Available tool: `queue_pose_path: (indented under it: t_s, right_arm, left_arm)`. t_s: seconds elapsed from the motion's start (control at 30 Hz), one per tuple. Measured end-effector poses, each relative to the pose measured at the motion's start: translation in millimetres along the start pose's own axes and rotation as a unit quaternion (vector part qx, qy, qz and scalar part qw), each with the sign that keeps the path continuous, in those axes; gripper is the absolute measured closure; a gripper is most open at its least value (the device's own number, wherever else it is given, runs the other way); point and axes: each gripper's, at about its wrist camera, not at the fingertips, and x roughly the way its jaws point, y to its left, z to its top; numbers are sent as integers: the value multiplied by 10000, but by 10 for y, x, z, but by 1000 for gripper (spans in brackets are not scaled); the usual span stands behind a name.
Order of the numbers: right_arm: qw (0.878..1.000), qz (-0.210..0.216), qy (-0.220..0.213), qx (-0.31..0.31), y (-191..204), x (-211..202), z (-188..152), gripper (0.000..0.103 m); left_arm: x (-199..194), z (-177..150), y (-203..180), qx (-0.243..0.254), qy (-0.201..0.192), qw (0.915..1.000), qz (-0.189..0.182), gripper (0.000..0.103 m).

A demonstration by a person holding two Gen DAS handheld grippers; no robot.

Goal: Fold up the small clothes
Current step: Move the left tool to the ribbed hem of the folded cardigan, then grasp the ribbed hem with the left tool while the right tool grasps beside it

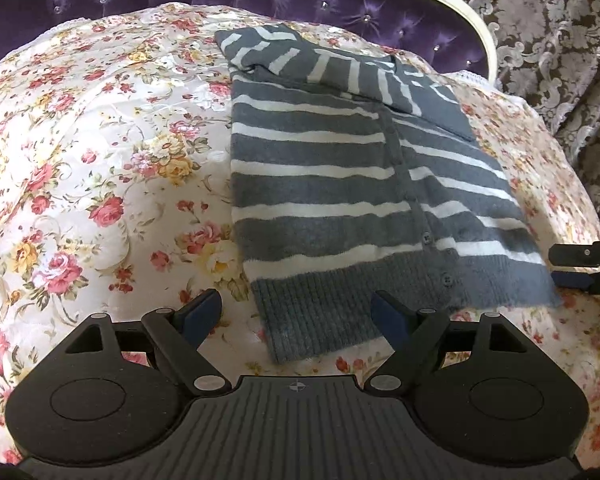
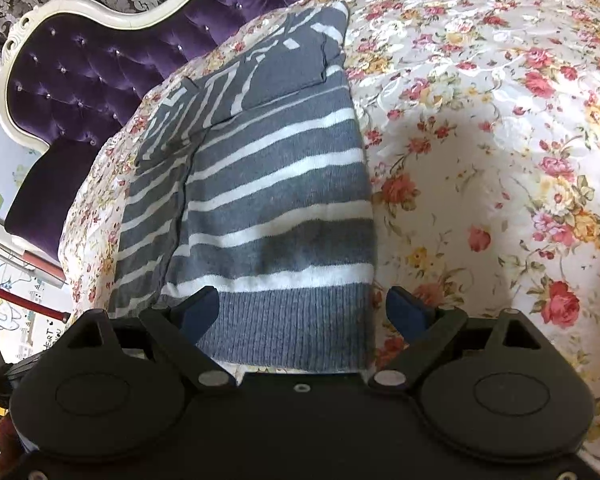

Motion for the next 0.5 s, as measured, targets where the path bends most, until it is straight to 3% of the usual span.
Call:
queue_pose_path:
  t_s: [0.13,0.3,0.4,0.5]
  right_arm:
    - [9999,51,101,11,1,39,10,11]
    - [9998,130,152,30,-4,50,10,11]
    - [9997,188,111,61,-24,23,7,13]
    - [9998,187,33,74,-37,-16,-19,38]
  left_arm:
    - [36,28,-30,51,39,9999,-87,22]
    - [65,36,-50,31,67,9988,-475,24]
    - [60,25,-40,-19,-7,9982,-600,47]
    - [53,11,19,-128,-49,9976,-680,77]
